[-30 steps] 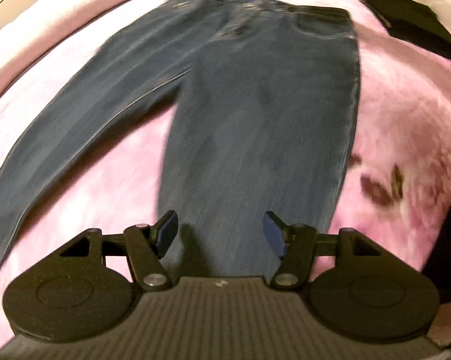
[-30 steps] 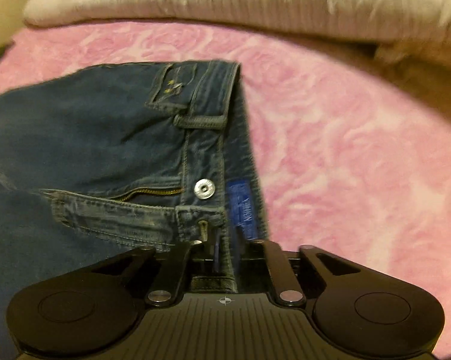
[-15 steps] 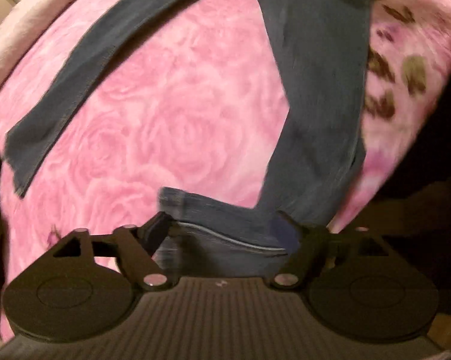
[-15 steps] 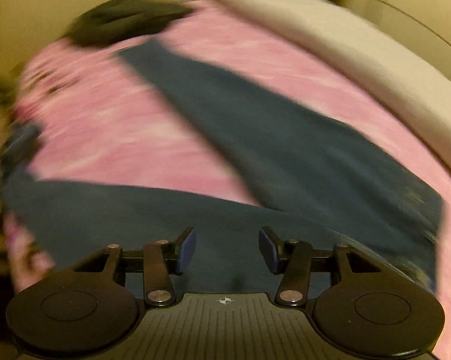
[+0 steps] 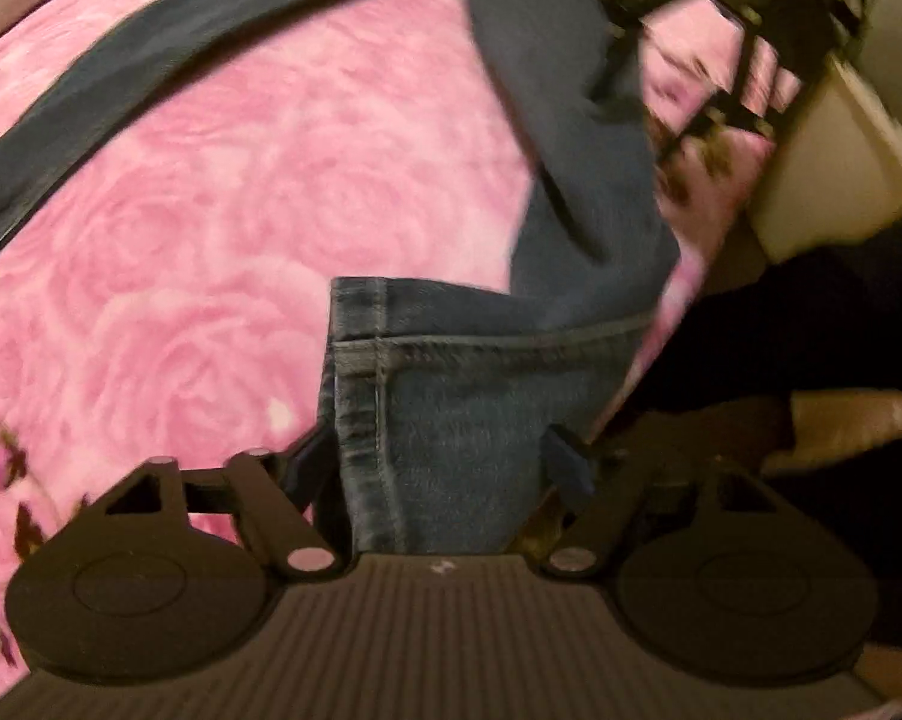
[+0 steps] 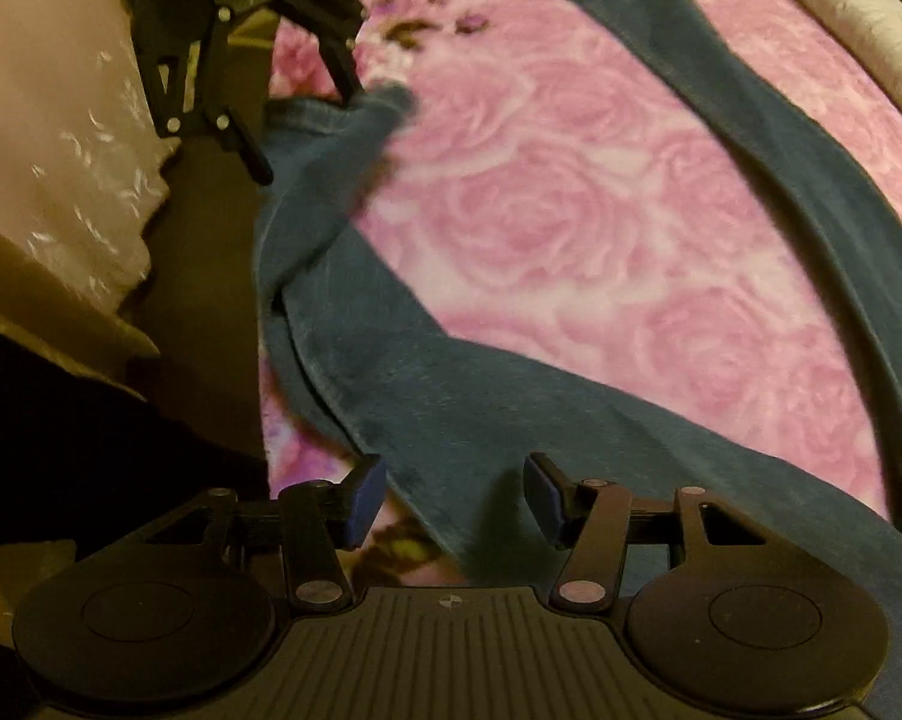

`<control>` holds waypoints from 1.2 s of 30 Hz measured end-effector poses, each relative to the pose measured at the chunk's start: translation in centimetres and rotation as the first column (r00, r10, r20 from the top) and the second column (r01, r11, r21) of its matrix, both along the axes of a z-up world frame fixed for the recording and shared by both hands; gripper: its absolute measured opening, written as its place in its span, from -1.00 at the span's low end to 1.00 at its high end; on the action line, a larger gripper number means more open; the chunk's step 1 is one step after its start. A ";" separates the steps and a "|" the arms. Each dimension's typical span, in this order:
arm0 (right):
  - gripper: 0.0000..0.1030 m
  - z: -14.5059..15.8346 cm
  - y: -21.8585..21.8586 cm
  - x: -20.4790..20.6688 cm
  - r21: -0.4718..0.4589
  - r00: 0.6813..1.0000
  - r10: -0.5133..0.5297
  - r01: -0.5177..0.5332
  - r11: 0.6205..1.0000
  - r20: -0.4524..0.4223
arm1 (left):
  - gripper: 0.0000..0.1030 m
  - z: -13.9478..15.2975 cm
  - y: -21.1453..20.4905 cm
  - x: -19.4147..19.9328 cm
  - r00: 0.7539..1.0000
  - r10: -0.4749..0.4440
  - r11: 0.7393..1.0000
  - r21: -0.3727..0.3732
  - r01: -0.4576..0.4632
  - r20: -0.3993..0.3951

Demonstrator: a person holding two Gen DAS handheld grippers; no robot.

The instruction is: Fold clothes

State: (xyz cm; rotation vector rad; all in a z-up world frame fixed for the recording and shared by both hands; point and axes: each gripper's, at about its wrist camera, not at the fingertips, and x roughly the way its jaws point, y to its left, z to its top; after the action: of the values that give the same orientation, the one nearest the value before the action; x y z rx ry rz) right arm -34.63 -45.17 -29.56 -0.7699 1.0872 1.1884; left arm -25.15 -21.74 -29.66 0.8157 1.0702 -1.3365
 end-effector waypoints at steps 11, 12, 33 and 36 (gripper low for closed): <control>0.06 -3.2 3.2 -4.7 -0.155 0.931 0.311 -0.284 0.946 0.193 | 0.13 0.1 3.1 0.2 0.988 0.134 0.990 -0.056 -0.130 0.076; 0.06 -3.3 3.2 -4.9 -0.161 0.921 0.337 -0.309 0.937 0.195 | 0.14 0.0 2.8 0.5 0.988 0.141 0.989 -0.055 -0.138 0.062; -0.94 10.3 -0.3 2.3 0.215 0.896 -0.185 0.103 0.971 0.404 | -0.61 11.3 4.9 4.7 0.884 0.373 0.914 -0.276 -0.298 0.281; -0.94 8.5 -0.1 1.2 0.180 0.928 -0.154 0.097 0.979 0.339 | -0.46 10.1 3.5 3.2 0.910 0.332 0.928 -0.258 -0.269 0.246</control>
State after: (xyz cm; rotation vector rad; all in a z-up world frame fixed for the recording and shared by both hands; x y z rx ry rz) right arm -33.44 -45.32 -21.05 -0.7414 0.7230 0.9700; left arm -21.93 -18.26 -19.51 0.6252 0.7670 -1.0143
